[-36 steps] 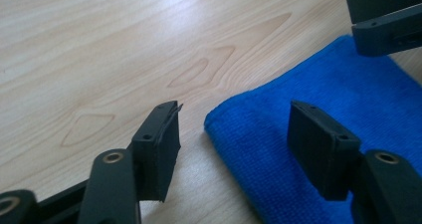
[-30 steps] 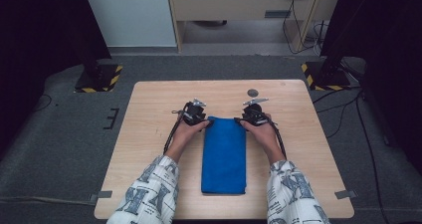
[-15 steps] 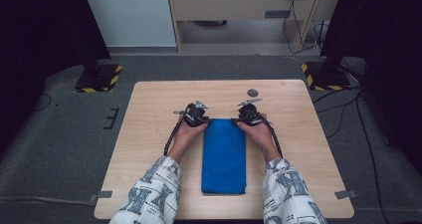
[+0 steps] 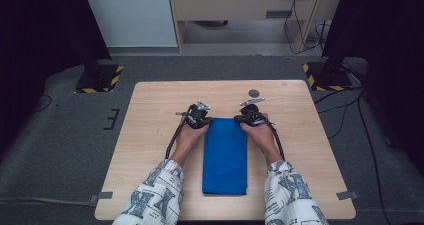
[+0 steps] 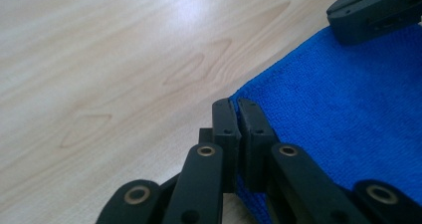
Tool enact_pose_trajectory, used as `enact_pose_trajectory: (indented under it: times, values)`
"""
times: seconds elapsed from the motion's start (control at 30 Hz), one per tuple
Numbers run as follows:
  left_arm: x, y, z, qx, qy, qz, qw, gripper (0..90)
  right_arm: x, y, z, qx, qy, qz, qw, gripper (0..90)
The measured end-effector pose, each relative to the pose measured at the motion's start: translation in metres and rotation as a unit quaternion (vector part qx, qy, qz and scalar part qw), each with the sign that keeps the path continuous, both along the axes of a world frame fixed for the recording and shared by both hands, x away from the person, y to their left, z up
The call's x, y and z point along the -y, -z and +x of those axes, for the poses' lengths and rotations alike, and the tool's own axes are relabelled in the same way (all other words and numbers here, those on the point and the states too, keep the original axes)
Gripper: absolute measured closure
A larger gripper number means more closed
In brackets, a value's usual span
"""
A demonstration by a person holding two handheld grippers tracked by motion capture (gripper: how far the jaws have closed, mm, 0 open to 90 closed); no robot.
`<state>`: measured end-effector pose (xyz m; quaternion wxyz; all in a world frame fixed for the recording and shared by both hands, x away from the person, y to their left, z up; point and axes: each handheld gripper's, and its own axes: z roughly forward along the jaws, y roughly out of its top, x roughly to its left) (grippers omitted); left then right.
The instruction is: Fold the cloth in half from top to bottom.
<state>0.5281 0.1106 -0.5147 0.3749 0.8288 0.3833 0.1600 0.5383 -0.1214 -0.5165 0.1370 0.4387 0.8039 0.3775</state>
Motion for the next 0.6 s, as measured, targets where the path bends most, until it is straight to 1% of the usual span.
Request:
enact_pose_trajectory:
  times: [0.1,0.13,0.2,0.27,0.3,0.33,0.37,0.43,0.47,0.5,0.57,0.6]
  values:
    - [0.002,-0.009,-0.002,0.011,0.002,-0.002,0.9999,87.3,0.003,-0.008,-0.001,0.008,0.001,0.009,0.9999,86.7]
    - [0.002,-0.009,-0.002,0.011,0.002,-0.002,0.9999,87.4,0.003,-0.008,-0.001,0.008,0.001,0.009,0.9999,86.7]
    - [0.003,-0.017,-0.003,0.022,0.001,-0.003,0.9998,87.3,0.005,-0.015,-0.002,0.015,0.001,0.014,0.9998,86.9]
    - [0.003,-0.02,-0.003,0.024,0.001,-0.004,0.9997,87.3,0.006,-0.018,-0.001,0.017,-0.001,0.014,0.9998,86.9]
    - [0.002,-0.025,-0.002,0.032,-0.005,-0.015,0.9994,87.3,0.008,-0.025,0.0,0.023,0.0,0.022,0.9995,87.1]
    - [0.002,-0.025,-0.002,0.032,-0.005,-0.015,0.9994,87.3,0.008,-0.025,0.0,0.023,0.0,0.022,0.9995,87.1]
    - [0.001,-0.031,-0.001,0.036,-0.006,-0.019,0.9992,87.3,0.01,-0.03,0.002,0.027,-0.001,0.025,0.9993,87.2]
    - [0.001,-0.036,0.0,0.043,-0.005,-0.018,0.9989,87.3,0.01,-0.036,0.003,0.033,-0.003,0.029,0.999,87.3]
    - [0.001,-0.036,0.0,0.043,-0.005,-0.018,0.9989,87.3,0.01,-0.036,0.003,0.033,-0.003,0.029,0.999,87.3]
    - [0.0,-0.041,0.001,0.048,-0.008,-0.026,0.9985,87.3,0.01,-0.042,0.005,0.038,-0.003,0.033,0.9987,87.3]
    - [-0.001,-0.046,0.002,0.055,-0.012,-0.032,0.9979,87.3,0.01,-0.047,0.006,0.043,-0.004,0.035,0.9985,87.4]
    - [-0.002,-0.048,0.002,0.06,-0.015,-0.038,0.9974,87.3,0.01,-0.05,0.006,0.046,-0.003,0.036,0.9983,87.4]
